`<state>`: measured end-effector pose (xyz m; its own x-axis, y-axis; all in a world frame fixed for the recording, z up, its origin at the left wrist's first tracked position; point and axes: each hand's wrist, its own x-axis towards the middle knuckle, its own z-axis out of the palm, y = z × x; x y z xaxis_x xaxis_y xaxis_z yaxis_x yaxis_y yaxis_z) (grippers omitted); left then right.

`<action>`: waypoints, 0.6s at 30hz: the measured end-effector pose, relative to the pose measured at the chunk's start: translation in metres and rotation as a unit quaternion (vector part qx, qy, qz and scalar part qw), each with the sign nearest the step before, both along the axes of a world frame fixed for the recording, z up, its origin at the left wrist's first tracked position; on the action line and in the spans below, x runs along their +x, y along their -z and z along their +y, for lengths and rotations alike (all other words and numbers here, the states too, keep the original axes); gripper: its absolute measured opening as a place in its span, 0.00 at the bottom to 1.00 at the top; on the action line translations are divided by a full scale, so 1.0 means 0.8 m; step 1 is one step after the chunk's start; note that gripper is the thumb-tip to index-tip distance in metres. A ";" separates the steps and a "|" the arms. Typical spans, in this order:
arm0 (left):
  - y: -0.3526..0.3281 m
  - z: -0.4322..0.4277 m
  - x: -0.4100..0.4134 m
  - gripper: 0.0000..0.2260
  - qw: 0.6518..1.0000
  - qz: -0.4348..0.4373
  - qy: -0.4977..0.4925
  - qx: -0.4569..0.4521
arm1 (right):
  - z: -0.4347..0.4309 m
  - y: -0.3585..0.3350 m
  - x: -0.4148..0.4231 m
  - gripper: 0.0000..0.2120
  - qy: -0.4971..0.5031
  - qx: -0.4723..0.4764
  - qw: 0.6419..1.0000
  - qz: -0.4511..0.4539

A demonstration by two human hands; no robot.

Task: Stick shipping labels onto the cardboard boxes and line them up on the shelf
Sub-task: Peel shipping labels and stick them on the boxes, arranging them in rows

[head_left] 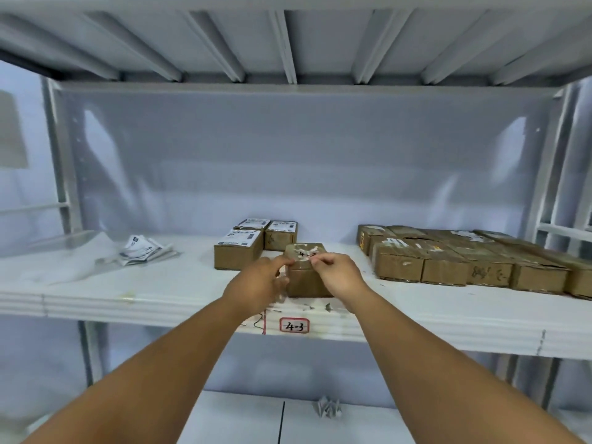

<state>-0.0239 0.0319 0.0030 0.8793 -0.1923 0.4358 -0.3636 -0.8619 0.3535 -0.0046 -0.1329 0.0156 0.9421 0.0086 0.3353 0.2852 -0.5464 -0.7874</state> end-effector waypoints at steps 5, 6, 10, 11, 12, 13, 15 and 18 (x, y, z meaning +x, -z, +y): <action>0.002 0.018 -0.007 0.24 0.997 -0.001 -0.041 0.066 | 0.022 -0.003 -0.003 0.13 0.132 -0.134 0.978 -0.087; 0.004 0.023 -0.005 0.24 0.997 0.002 -0.051 0.059 | 0.030 -0.005 -0.007 0.13 0.140 -0.152 0.970 -0.132; 0.010 0.056 0.005 0.16 0.994 -0.043 -0.093 0.028 | 0.080 -0.012 -0.021 0.13 0.037 -0.219 0.932 -0.287; 0.011 0.067 0.006 0.14 0.993 -0.059 -0.102 0.014 | 0.096 -0.013 -0.022 0.14 -0.002 -0.235 0.929 -0.287; 0.013 0.079 0.006 0.13 0.991 -0.070 -0.118 0.000 | 0.115 -0.013 -0.021 0.14 -0.045 -0.252 0.929 -0.268; 0.014 0.093 0.007 0.11 0.987 -0.074 -0.141 -0.014 | 0.134 -0.013 -0.021 0.15 -0.084 -0.267 0.930 -0.237; 0.017 0.123 0.009 0.09 0.978 -0.070 -0.193 -0.038 | 0.168 -0.013 -0.018 0.16 -0.140 -0.287 0.930 -0.183; 0.023 0.172 0.018 0.11 0.962 -0.055 -0.256 -0.077 | 0.213 -0.008 -0.006 0.15 -0.175 -0.264 0.939 -0.134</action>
<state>-0.0097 0.1697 -0.0152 0.7884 0.3283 0.5202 0.0518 -0.8781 0.4757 -0.0091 0.0378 0.0221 0.7336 0.5330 0.4217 0.6687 -0.6769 -0.3077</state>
